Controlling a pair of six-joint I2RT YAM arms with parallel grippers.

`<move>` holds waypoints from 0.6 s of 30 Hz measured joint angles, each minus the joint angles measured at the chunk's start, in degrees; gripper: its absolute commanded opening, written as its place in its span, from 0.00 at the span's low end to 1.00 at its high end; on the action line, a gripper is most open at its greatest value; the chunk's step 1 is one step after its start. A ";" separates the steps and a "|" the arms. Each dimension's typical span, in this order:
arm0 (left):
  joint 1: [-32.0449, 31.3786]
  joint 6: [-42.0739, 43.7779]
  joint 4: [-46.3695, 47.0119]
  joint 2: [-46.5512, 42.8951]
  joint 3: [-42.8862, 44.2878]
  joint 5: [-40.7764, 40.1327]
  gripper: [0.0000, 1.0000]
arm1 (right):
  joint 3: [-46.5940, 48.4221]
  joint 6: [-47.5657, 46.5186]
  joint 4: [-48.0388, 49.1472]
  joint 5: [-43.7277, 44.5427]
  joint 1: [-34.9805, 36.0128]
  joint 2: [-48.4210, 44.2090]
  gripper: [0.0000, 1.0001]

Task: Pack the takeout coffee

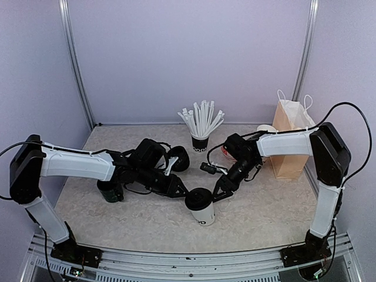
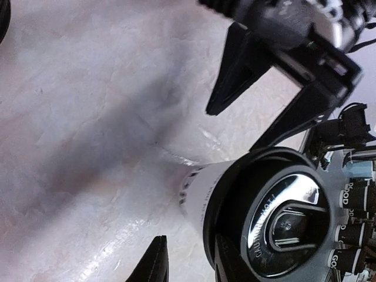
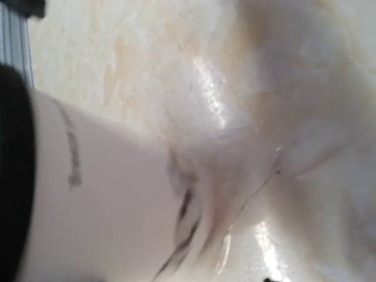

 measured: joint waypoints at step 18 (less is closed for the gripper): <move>-1.05 2.58 -5.77 -2.27 -0.22 -9.22 0.64 | -1.84 -5.05 0.35 6.01 -1.14 -11.39 0.99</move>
